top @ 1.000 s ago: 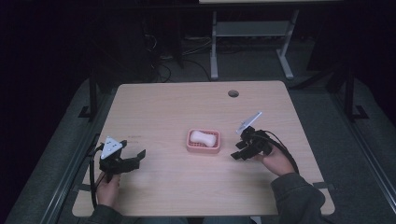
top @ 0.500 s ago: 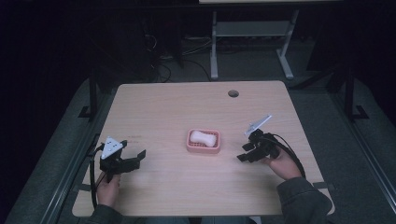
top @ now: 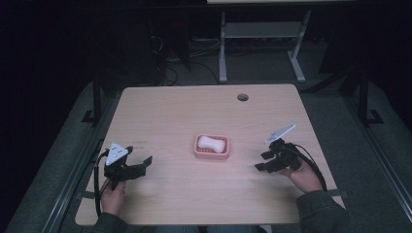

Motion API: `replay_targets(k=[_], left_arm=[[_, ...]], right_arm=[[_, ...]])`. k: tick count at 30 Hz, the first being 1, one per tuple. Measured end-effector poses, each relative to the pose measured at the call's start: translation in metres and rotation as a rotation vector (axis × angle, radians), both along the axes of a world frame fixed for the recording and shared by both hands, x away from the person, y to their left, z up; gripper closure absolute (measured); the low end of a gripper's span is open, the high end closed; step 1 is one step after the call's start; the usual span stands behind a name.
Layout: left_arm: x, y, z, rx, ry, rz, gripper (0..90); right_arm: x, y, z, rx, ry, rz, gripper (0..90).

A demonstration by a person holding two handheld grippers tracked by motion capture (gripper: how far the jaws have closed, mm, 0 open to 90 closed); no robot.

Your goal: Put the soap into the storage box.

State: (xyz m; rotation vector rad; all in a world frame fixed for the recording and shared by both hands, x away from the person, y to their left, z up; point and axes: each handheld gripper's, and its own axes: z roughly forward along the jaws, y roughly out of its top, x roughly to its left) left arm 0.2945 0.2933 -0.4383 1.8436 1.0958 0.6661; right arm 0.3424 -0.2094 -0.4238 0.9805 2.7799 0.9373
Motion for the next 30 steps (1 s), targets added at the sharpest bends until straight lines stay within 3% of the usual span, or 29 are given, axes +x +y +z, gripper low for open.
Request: replay_targets(k=[30], left_arm=[[-0.002,-0.004,-0.001,0.009,-0.002,-0.01,14.4]], right_arm=[[-0.048,-0.052,-0.023,0.043,-0.007,-0.13,36.2]])
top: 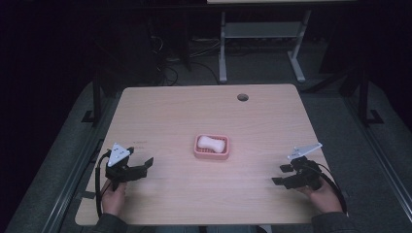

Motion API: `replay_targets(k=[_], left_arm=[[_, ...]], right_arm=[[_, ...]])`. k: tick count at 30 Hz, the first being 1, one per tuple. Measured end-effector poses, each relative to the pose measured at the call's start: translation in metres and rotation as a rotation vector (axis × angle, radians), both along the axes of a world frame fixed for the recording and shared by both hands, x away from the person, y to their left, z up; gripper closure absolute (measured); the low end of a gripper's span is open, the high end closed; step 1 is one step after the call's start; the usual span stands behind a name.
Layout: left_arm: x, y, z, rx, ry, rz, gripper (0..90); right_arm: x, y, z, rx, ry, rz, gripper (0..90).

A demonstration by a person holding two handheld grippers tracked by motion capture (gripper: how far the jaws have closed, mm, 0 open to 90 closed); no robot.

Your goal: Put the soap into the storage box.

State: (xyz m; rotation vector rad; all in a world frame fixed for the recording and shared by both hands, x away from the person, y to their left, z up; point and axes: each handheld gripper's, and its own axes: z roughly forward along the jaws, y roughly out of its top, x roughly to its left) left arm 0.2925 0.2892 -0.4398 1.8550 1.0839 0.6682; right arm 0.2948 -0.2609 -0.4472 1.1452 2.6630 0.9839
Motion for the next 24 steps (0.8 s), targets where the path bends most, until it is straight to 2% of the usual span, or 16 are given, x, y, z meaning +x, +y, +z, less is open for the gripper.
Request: replay_targets(k=[13,18,19,20,22,23,24], left_arm=[[-0.001,-0.003,-0.001,0.011,0.003,-0.009,14.4],[-0.002,-0.005,-0.003,0.021,0.01,-0.016,14.4],[-0.002,-0.007,-0.003,0.022,0.009,-0.021,14.4],[-0.001,-0.007,-0.002,0.043,0.012,-0.034,14.4],[-0.001,-0.007,-0.002,0.038,0.011,-0.033,14.4],[-0.001,-0.008,-0.002,0.036,0.009,-0.034,14.4],[-0.001,-0.008,-0.002,0.036,0.009,-0.034,14.4]], right_arm=[[-0.019,-0.011,-0.004,0.019,-0.032,-0.028,34.2],[-0.03,-0.012,-0.006,0.031,-0.062,-0.031,32.0],[-0.035,-0.012,-0.006,0.047,-0.076,-0.039,29.6],[-0.038,-0.011,-0.007,0.063,-0.081,-0.047,28.5],[-0.04,-0.009,-0.007,0.066,-0.096,-0.045,27.9],[-0.044,-0.005,-0.007,0.065,-0.12,-0.039,27.0],[-0.044,-0.005,-0.007,0.065,-0.12,-0.039,27.0]])
